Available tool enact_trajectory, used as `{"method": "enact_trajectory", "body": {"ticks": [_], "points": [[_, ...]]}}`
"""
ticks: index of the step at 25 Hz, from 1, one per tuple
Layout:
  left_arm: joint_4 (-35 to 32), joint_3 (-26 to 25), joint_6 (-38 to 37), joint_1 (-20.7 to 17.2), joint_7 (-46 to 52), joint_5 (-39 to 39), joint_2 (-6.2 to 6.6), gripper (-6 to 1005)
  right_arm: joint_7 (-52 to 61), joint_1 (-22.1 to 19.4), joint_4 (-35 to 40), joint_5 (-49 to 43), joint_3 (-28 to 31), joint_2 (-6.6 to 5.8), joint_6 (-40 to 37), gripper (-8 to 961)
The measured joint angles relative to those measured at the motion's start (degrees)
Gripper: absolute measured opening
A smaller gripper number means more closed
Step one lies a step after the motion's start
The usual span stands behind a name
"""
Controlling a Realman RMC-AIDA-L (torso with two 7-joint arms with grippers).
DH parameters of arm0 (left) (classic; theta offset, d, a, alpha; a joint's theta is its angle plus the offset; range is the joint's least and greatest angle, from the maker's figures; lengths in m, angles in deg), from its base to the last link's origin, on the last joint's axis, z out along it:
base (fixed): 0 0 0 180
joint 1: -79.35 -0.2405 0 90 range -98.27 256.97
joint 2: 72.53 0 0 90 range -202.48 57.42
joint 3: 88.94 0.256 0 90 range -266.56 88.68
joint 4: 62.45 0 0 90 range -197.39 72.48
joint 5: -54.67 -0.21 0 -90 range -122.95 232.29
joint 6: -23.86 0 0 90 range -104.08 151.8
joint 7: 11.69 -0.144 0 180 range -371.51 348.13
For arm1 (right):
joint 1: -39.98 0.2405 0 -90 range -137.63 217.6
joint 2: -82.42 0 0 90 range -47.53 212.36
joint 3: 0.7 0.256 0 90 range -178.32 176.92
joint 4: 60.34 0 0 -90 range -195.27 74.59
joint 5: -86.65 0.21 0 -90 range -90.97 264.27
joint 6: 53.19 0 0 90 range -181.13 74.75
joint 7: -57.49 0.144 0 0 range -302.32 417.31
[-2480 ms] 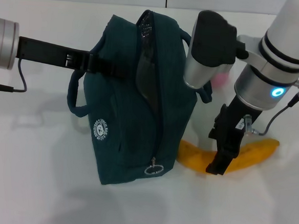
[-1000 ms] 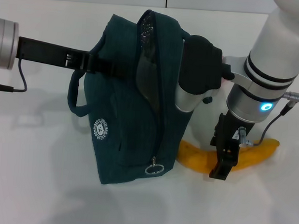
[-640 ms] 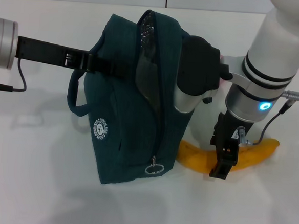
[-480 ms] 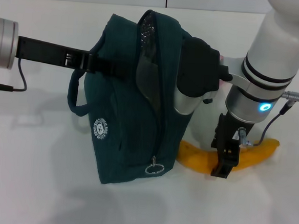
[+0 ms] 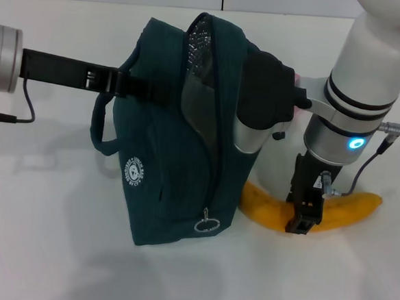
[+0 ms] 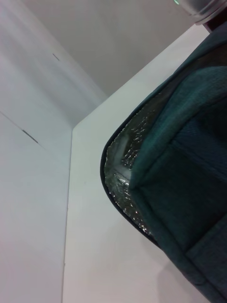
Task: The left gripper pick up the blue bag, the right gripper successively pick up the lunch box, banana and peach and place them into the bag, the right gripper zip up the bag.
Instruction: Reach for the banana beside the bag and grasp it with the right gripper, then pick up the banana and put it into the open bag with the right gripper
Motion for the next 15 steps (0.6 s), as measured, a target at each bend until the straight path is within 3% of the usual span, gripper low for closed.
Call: {"method": "enact_trajectory", "body": {"ticks": [2, 9, 15], "points": [[0.00, -0.51, 0.09, -0.11, -0.04, 0.00, -0.03, 65, 0.41, 0.00, 0.00, -0.22, 0.02, 0.00, -0.35, 436], [0.43, -2.65, 0.17, -0.58, -0.22, 0.03, -0.04, 65, 2.08, -0.55, 0.71, -0.75, 1.99, -0.10, -3.14, 436], [0.67, -2.87, 0.16, -0.88, -0.77, 1.15, -0.18, 65, 2.14, -3.10, 1.39, -5.21, 10.35, -0.31, -6.31, 437]]}}
